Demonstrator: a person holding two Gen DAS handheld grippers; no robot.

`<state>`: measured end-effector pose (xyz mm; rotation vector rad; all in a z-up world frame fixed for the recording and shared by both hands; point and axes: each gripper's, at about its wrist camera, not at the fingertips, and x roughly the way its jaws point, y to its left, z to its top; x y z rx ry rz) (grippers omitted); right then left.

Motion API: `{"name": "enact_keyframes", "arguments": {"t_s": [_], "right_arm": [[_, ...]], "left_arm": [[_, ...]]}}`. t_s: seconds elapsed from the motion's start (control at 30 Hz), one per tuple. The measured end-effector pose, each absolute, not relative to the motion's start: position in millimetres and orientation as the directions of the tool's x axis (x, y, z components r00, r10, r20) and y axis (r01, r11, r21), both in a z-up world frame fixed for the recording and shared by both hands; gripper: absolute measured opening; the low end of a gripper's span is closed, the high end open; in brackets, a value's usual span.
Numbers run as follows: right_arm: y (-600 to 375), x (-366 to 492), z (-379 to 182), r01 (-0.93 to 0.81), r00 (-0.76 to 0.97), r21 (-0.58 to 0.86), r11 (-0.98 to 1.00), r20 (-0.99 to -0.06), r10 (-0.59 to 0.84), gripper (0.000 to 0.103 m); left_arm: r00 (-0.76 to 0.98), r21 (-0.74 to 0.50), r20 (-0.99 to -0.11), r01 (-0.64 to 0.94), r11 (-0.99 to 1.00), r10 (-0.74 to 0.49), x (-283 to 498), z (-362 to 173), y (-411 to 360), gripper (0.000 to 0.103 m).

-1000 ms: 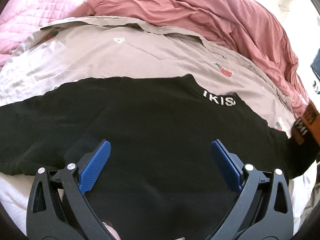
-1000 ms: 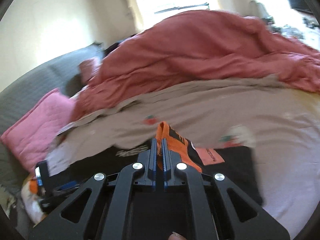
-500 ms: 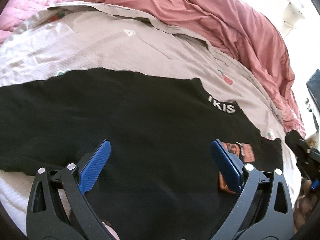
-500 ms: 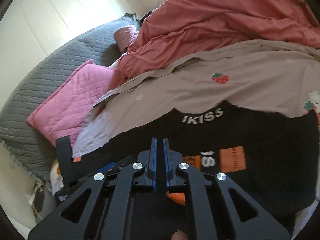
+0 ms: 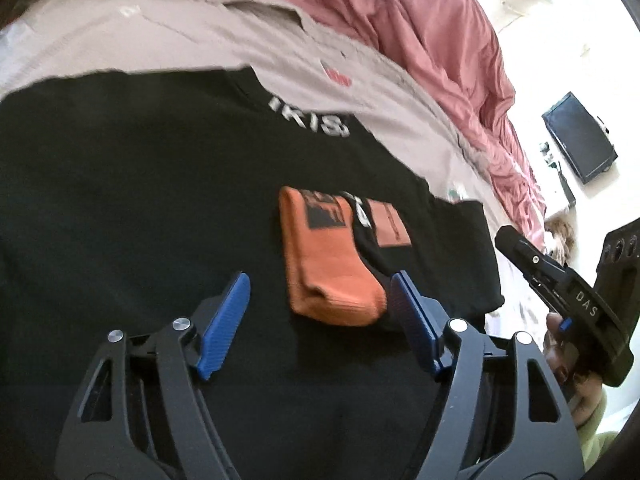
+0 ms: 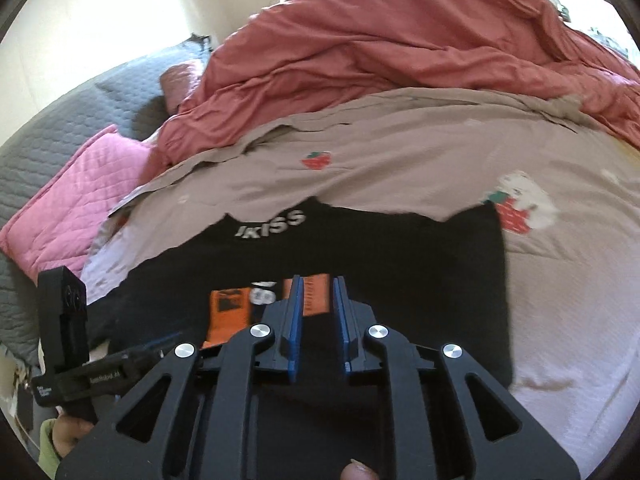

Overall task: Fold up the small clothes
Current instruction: 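Grasp the folded orange cuff with the left tool, straighten it, release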

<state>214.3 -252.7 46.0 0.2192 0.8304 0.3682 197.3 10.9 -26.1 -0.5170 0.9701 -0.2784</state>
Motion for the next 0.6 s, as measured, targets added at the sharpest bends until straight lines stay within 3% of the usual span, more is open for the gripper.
{"name": "enact_keyframes", "arguments": {"t_s": [0.1,0.13,0.2,0.23,0.27,0.43,0.6], "right_arm": [[-269,213,42,-0.198,0.626,0.344,0.918,-0.676,0.389,0.017],[-274,212,40,-0.188,0.630,0.347,0.919,-0.675,0.384,0.017],[-281,212,38,-0.167,0.635,0.355,0.920,-0.675,0.376,0.017],[-284,212,37,-0.158,0.637,0.360,0.920,-0.674,0.373,0.017],[-287,212,36,-0.150,0.640,0.363,0.919,-0.673,0.370,0.017],[-291,213,39,-0.139,0.652,0.365,0.921,-0.666,0.362,0.017],[-288,212,41,-0.142,0.653,0.362,0.921,-0.665,0.362,0.017]], "left_arm": [[0.553,-0.484,-0.730,-0.004,0.875,-0.402,198,-26,-6,0.064],[0.560,-0.466,-0.735,-0.009,0.885,-0.382,197,-27,-10,0.048],[0.572,-0.403,-0.757,-0.026,0.915,-0.317,199,-29,-17,0.030],[0.582,-0.388,-0.754,-0.021,0.921,-0.304,198,-30,-17,0.013],[0.586,-0.395,-0.748,-0.016,0.919,-0.311,198,-32,-16,0.008],[0.632,-0.419,-0.704,-0.002,0.908,-0.323,195,-20,4,0.000],[0.714,-0.418,-0.637,-0.004,0.909,-0.289,187,8,31,0.000]]}}
